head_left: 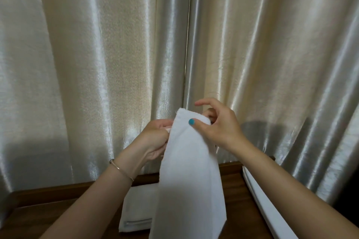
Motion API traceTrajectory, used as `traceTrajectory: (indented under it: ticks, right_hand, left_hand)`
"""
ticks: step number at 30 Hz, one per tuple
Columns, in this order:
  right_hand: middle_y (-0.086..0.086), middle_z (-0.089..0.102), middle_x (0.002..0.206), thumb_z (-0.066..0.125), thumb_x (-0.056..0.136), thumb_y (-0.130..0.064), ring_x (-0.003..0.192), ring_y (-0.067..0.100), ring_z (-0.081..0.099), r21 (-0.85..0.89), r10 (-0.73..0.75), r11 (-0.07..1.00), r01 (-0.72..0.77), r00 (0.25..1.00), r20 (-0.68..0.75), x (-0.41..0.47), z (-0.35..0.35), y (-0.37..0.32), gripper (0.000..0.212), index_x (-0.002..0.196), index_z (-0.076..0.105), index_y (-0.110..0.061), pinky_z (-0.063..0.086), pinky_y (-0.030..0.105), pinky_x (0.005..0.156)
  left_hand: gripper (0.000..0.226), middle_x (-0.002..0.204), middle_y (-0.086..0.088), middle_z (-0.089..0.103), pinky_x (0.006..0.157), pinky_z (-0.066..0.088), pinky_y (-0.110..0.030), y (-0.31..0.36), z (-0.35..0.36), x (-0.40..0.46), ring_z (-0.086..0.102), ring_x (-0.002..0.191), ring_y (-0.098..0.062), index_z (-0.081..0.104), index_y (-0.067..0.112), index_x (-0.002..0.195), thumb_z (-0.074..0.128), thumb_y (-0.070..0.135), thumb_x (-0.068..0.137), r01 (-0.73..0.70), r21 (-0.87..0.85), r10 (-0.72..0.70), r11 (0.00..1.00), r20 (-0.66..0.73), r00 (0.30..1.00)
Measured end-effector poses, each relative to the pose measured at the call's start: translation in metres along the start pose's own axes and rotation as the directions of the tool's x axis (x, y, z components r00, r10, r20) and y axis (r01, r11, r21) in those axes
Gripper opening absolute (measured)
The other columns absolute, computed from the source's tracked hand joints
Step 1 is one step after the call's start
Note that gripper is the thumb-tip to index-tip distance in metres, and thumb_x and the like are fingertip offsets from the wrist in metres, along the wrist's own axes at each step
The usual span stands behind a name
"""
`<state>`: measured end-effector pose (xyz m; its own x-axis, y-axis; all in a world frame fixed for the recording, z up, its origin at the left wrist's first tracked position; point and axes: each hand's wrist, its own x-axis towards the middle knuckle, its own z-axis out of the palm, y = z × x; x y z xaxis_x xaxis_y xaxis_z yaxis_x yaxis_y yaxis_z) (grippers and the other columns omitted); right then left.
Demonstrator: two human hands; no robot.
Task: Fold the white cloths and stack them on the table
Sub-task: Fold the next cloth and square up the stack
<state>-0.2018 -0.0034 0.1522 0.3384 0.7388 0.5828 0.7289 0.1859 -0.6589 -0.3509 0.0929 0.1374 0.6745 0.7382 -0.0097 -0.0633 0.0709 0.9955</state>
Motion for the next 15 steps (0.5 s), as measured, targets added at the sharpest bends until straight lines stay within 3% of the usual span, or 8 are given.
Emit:
traceTrajectory:
  ticks: [3, 6, 11, 15]
  right_hand:
    - [-0.015, 0.069, 0.09, 0.069, 0.086, -0.013, 0.084, -0.001, 0.064, 0.038, 0.093, 0.994, -0.1, 0.984, 0.151, -0.001, -0.002, 0.003, 0.019, 0.103, 0.074, -0.02, 0.054, 0.024, 0.081]
    - [-0.005, 0.073, 0.09, 0.072, 0.083, -0.011, 0.084, 0.008, 0.067, 0.146, 0.123, 0.975, -0.165, 0.957, 0.262, -0.004, 0.0, 0.004, 0.013, 0.094, 0.075, -0.019, 0.054, 0.025, 0.075]
    - [-0.007, 0.073, 0.076, 0.081, 0.074, -0.011, 0.07, 0.002, 0.066, 0.267, 0.116, 0.947, -0.177, 0.967, 0.226, -0.007, 0.003, 0.0, 0.012, 0.078, 0.075, -0.022, 0.052, 0.019, 0.064]
    - [-0.01, 0.072, 0.077, 0.078, 0.076, -0.007, 0.073, -0.001, 0.065, 0.345, 0.058, 0.932, -0.112, 0.985, 0.163, -0.006, 0.001, -0.002, 0.014, 0.08, 0.073, -0.019, 0.051, 0.016, 0.069]
  left_hand:
    - [0.04, 0.102, -0.024, 0.068, 0.066, 0.059, -0.032, -0.005, -0.004, 0.003, 0.067, 0.087, -0.033, 0.065, -0.008, 0.107, 0.043, -0.026, 0.078, 0.094, -0.052, -0.099, 0.994, -0.097, 0.99]
    - [0.034, 0.104, -0.028, 0.067, 0.069, 0.06, -0.037, -0.008, -0.001, 0.003, 0.068, 0.089, -0.035, 0.065, -0.01, 0.104, 0.053, -0.023, 0.075, 0.124, -0.24, -0.15, 0.963, -0.091, 0.985]
    - [0.039, 0.097, -0.024, 0.07, 0.061, 0.06, -0.03, -0.013, 0.01, -0.005, 0.073, 0.077, -0.028, 0.062, 0.0, 0.109, 0.054, -0.022, 0.077, 0.055, -0.47, -0.063, 0.881, 0.0, 0.998]
    - [0.048, 0.113, -0.024, 0.065, 0.075, 0.06, -0.034, -0.008, 0.011, -0.011, 0.071, 0.089, -0.029, 0.056, 0.001, 0.121, 0.052, -0.02, 0.079, -0.019, -0.53, 0.085, 0.848, 0.101, 0.991]
